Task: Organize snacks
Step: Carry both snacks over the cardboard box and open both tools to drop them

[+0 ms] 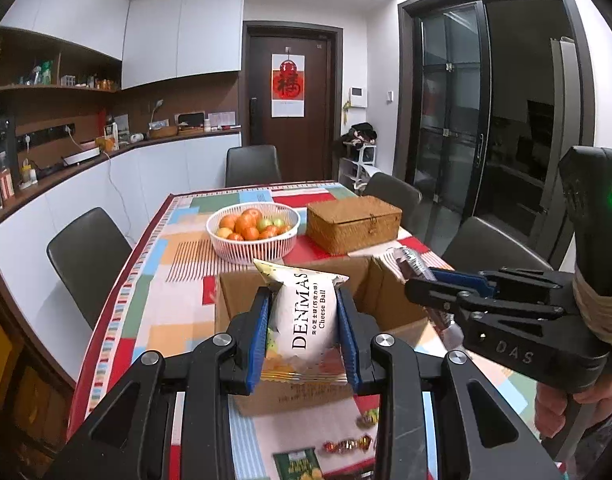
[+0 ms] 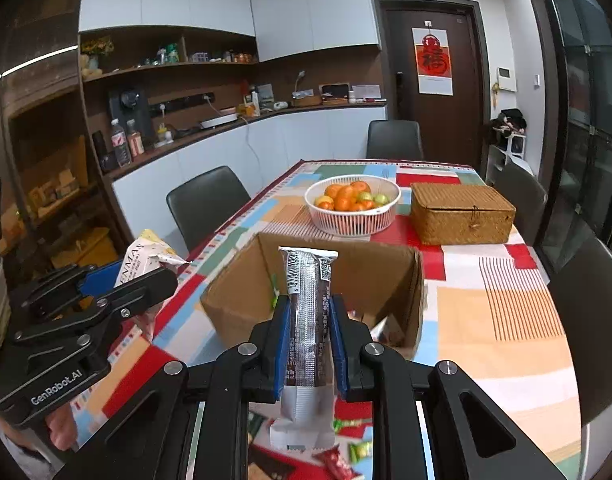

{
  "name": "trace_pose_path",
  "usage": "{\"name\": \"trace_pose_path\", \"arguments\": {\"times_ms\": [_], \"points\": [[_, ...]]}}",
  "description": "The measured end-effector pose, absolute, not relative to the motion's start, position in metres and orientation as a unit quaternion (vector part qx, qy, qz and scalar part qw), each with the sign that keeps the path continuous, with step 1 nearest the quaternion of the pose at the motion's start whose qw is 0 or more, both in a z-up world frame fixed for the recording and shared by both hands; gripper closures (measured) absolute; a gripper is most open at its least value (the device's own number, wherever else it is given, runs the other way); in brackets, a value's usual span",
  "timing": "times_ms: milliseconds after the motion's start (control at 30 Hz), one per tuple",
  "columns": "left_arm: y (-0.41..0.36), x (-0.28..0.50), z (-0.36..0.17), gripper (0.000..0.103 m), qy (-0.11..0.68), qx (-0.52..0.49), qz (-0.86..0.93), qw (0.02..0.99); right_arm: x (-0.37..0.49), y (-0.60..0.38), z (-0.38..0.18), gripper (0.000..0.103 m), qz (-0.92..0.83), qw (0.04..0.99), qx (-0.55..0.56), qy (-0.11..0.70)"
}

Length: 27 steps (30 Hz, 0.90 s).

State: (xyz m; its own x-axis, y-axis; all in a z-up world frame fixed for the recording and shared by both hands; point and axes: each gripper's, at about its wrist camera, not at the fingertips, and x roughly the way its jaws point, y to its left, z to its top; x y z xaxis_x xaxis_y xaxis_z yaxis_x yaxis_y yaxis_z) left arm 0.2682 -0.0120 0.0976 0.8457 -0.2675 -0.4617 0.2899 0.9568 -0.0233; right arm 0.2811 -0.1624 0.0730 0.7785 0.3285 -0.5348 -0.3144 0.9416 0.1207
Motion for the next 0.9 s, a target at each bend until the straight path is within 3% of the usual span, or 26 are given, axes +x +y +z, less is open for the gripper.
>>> {"name": "trace_pose_path", "arguments": {"times_ms": [267, 733, 833, 900], "points": [[-0.016, 0.314, 0.096, 0.071, 0.260, 0.013, -0.144, 0.955, 0.330, -0.160, 0.079, 0.083, 0.165, 0.941, 0.013, 0.297], [-0.015, 0.388, 0.049, 0.070, 0.358, -0.018, -0.125, 0.925, 0.388, -0.149, 0.043, 0.083, 0.137, 0.926, -0.016, 0.351], [-0.012, 0.386, 0.045, 0.050, 0.357, -0.009, -0.106, 0.928, 0.394, -0.149, 0.037, 0.080, 0.134, 0.924, -0.016, 0.357], [-0.009, 0.380, 0.046, 0.046, 0.349, -0.009, -0.102, 0.931, 0.396, -0.149, 0.035, 0.068, 0.124, 0.924, -0.022, 0.361]]}}
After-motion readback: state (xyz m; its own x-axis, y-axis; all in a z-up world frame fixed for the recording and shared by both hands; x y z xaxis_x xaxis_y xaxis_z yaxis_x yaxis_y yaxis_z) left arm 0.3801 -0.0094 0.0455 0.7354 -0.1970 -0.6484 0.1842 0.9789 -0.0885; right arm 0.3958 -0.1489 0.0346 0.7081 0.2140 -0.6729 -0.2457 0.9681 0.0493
